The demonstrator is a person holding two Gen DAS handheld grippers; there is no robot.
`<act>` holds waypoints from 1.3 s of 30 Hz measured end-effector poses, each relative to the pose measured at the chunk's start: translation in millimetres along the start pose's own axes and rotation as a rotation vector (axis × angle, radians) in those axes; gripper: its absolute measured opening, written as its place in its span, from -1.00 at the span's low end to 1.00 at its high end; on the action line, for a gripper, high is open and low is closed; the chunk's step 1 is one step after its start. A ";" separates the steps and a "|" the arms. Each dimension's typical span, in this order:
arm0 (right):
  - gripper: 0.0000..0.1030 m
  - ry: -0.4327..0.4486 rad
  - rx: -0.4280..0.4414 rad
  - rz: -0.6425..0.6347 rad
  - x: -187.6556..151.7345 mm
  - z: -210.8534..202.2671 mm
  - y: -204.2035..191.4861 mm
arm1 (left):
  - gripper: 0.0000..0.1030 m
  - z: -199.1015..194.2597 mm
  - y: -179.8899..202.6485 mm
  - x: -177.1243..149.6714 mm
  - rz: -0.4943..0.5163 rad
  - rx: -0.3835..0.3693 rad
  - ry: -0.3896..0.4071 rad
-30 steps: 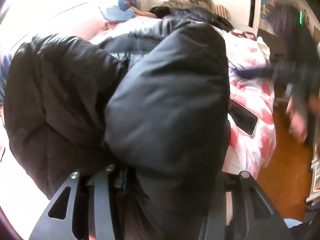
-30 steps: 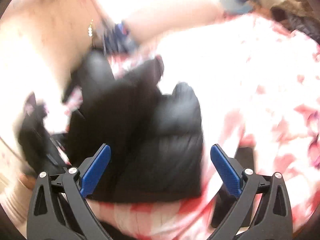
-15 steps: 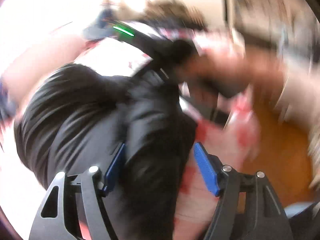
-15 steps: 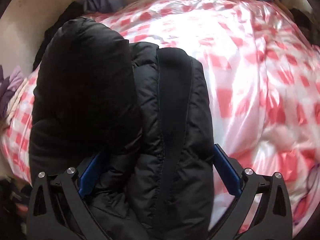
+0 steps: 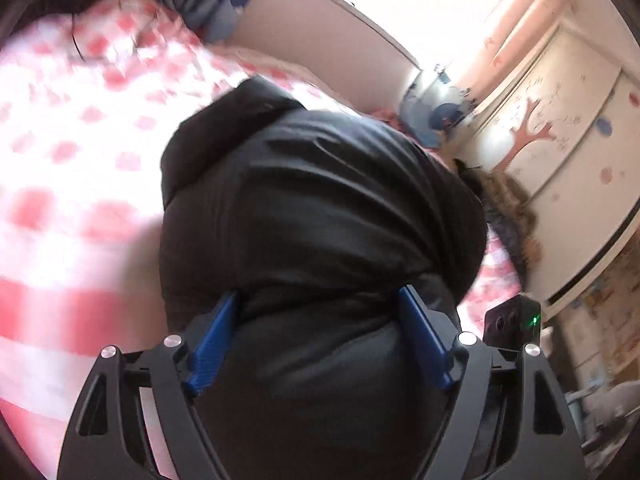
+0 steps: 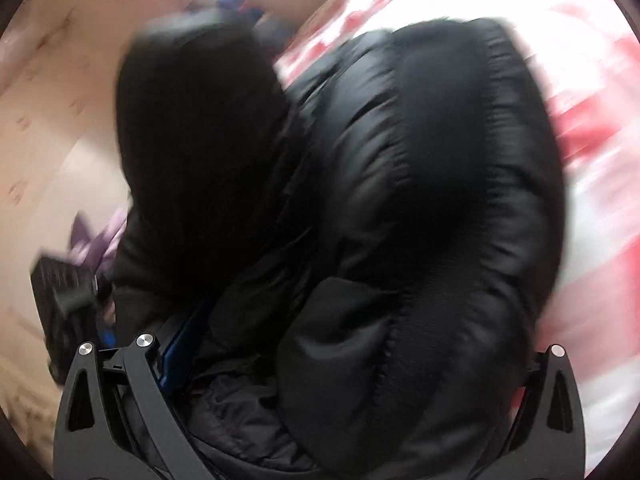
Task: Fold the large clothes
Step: 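Lower the refolded jacket onto the bed and open both tools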
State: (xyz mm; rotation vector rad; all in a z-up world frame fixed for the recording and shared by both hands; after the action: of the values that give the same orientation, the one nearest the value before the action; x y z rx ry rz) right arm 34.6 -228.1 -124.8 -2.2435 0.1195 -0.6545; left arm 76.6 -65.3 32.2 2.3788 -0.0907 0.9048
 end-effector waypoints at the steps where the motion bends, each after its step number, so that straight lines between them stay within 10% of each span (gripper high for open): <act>1: 0.89 -0.050 0.030 -0.034 -10.2 13.4 -13.8 | 0.47 -13.9 -6.4 -2.0 0.028 0.034 -0.007; 7: 0.89 -0.121 0.066 -0.033 -27.0 2.1 -13.9 | 0.47 -24.6 -17.8 -42.6 0.152 0.104 -0.065; 13: 0.89 0.202 -0.276 -0.251 17.7 -94.7 -46.4 | 0.56 6.3 6.0 -93.7 0.311 0.133 -0.129; 19: 0.88 0.138 -0.420 -0.277 61.1 -53.8 -52.0 | 0.57 9.4 20.3 -100.9 0.395 0.145 -0.145; 24: 0.89 0.127 -0.167 0.123 31.4 6.4 21.4 | 0.59 -7.4 -4.1 -91.5 0.287 0.045 -0.136; 30: 0.89 0.037 -0.063 -0.029 34.6 49.8 -10.6 | 0.61 -35.6 -46.5 -85.1 0.092 0.041 -0.080; 33: 0.89 0.037 -0.037 -0.023 34.9 43.9 -3.5 | 0.61 -59.9 -51.6 -69.0 -0.019 -0.014 0.013; 36: 0.89 0.149 -0.084 0.104 27.7 9.1 23.1 | 0.61 -43.3 -55.9 -72.7 0.016 -0.004 -0.050; 39: 0.88 0.084 -0.188 0.019 5.8 18.5 23.7 | 0.63 -16.7 -51.1 -89.7 0.095 0.041 -0.087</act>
State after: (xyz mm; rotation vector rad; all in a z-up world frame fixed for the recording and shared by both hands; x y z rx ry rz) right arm 51.5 -233.8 -149.7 -2.3910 0.2529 -0.7545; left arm 11.3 -26.4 -39.6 2.4695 -0.2226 0.8535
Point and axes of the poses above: each gripper's, at about its wrist camera, not at the fingertips, and z roughly the way its jaws point, y to its right, x to its top, the point moved 5 cm from there along z, roughly the way its jaws point, and after that the axes turned 2 degrees about -z, right-handed, at the moved point
